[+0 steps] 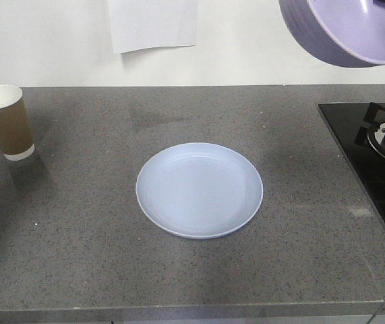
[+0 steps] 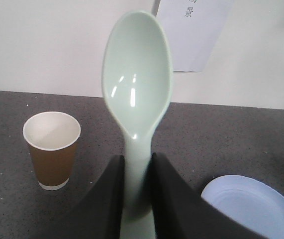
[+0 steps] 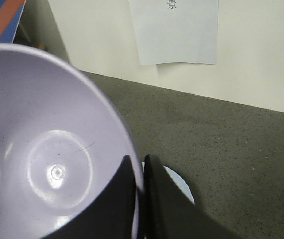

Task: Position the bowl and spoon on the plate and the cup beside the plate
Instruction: 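Drive forward until the plate is centered in front of the robot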

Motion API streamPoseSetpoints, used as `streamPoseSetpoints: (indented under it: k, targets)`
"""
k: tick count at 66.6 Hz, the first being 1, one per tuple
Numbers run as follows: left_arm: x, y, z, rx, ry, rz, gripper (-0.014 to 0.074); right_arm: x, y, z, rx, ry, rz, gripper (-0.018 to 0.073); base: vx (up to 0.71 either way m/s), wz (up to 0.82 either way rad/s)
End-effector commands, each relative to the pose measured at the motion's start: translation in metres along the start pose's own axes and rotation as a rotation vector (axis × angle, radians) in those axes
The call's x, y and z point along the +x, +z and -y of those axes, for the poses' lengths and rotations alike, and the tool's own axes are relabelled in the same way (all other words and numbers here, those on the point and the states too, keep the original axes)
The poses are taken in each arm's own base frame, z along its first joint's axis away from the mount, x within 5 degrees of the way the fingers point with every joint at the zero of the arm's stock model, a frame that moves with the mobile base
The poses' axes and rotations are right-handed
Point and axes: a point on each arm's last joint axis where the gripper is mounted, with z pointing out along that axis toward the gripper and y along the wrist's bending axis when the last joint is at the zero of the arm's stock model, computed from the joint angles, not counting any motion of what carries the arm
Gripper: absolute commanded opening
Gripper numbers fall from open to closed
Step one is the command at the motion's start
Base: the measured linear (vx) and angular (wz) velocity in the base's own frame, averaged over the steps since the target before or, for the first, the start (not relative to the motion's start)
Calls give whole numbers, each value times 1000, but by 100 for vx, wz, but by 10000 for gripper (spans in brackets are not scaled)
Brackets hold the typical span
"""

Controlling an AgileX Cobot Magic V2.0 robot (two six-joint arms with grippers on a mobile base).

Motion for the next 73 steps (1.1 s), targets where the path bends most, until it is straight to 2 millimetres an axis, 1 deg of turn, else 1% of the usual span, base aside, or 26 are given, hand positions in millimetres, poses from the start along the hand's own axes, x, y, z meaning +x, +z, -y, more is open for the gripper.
streamPoseSetpoints:
  k: [1, 73]
  targets:
    - [-12, -8, 5, 16, -11, 93, -6, -12, -12, -10, -1, -16, 96, -8, 3, 1]
    - [-12, -8, 5, 16, -11, 93, -6, -12, -12, -10, -1, -16, 96, -8, 3, 1]
